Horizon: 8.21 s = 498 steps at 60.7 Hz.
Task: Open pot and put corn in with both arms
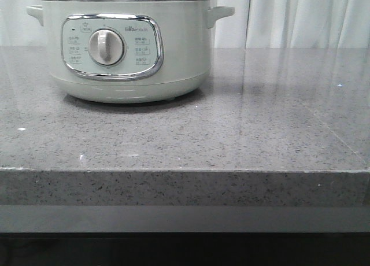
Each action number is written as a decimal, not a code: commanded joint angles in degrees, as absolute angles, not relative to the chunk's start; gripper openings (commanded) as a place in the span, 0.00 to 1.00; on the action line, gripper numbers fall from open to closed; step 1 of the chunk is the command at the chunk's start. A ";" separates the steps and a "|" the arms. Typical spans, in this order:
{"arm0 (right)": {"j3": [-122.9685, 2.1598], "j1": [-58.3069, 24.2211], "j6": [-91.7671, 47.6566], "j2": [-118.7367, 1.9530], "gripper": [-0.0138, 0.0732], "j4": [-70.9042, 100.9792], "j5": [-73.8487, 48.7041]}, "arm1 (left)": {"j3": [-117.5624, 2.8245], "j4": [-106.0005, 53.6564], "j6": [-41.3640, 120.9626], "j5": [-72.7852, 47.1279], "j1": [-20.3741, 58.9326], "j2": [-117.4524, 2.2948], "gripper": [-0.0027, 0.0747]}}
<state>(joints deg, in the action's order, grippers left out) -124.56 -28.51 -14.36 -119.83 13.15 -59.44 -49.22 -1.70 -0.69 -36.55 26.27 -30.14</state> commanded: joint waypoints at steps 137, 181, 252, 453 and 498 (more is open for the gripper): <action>-53.80 -28.33 -17.01 -44.75 0.83 20.75 -29.21 | -51.30 -2.25 -0.86 -28.00 26.30 -30.06 0.28; -53.80 -28.33 -17.01 -44.75 0.83 20.75 -29.27 | -55.23 -4.61 -0.86 -16.36 26.30 -43.64 0.28; -53.80 -28.33 -17.01 -44.75 0.83 20.75 -29.40 | -87.91 -1.83 -0.86 -5.07 26.30 -91.32 0.28; -53.80 -28.33 -17.01 -45.44 0.17 20.75 -30.45 | -45.17 -2.26 -0.86 -28.48 26.30 -32.57 0.02; -53.80 -28.33 -17.01 -45.44 0.08 20.75 -30.52 | -41.62 -1.07 -0.86 -23.99 25.45 -29.78 0.01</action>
